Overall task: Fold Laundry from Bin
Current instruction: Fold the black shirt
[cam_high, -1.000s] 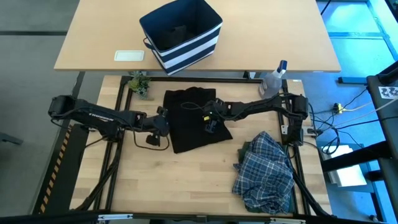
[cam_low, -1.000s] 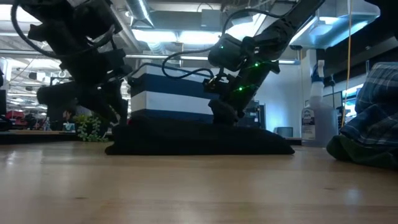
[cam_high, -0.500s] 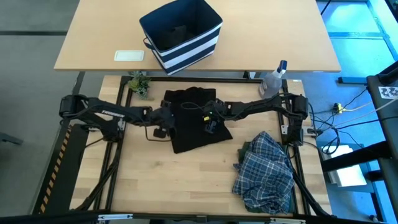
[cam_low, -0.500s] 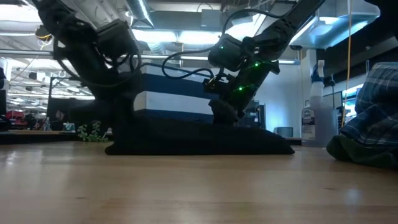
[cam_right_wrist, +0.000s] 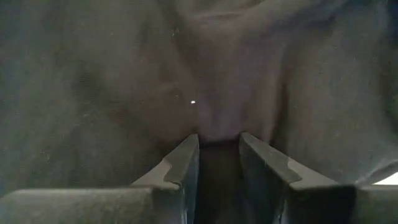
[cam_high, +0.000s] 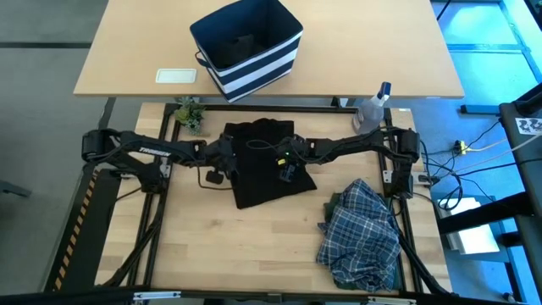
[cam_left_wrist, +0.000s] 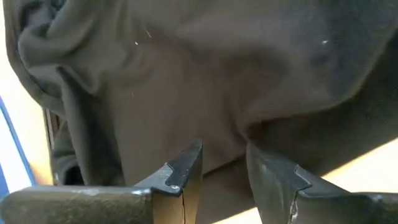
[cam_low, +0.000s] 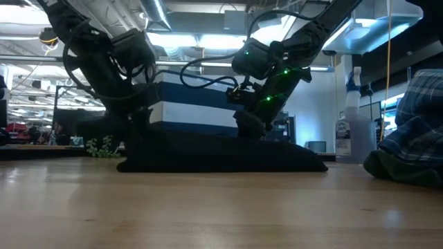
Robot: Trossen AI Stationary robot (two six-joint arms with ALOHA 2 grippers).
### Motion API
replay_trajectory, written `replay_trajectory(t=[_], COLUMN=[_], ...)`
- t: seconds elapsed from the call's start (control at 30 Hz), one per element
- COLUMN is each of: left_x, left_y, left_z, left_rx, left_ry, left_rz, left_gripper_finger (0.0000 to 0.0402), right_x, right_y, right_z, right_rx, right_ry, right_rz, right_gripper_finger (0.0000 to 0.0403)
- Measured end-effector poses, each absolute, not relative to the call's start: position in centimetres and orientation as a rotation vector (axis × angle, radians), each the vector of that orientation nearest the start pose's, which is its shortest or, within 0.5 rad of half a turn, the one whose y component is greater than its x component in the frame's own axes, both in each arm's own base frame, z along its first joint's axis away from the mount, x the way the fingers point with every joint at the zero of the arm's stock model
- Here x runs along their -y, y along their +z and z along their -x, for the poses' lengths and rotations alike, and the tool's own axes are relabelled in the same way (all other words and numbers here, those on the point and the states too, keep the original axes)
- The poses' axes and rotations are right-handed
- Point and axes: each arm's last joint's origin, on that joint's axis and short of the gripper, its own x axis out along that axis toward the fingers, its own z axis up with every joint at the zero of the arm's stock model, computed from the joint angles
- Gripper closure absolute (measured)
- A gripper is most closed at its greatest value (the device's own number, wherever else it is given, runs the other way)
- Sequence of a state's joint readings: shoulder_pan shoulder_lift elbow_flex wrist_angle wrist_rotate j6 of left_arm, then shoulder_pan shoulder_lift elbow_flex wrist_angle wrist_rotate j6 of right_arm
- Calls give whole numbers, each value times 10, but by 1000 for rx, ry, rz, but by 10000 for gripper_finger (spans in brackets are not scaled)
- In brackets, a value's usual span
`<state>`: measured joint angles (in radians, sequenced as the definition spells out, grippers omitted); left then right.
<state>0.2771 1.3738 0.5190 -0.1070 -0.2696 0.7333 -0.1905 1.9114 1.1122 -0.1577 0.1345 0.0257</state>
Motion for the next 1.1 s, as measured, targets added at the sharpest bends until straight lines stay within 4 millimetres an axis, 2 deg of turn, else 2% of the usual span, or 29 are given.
replay_trajectory(t=[0.27,0.43,0.57,0.77,1.1], left_x=[-84,-90,-90,-91,-100], left_y=[121,115,116,119,135], left_z=[-220,-225,-224,-222,-214], left_rx=[-1184,-1169,-1198,-1228,-1240], left_ry=[112,166,220,266,479], left_rz=[-672,-679,-715,-737,-747], left_gripper_finger=[283,285,314,393,401], right_x=[75,75,75,75,75], right_y=[140,140,139,138,137], right_z=[-370,-370,-370,-368,-366], right_rx=[-956,-958,-962,-988,-1003], right_ry=[-312,-311,-309,-312,-314], right_rz=[-51,-50,-51,-49,-48], right_gripper_finger=[288,288,288,288,288])
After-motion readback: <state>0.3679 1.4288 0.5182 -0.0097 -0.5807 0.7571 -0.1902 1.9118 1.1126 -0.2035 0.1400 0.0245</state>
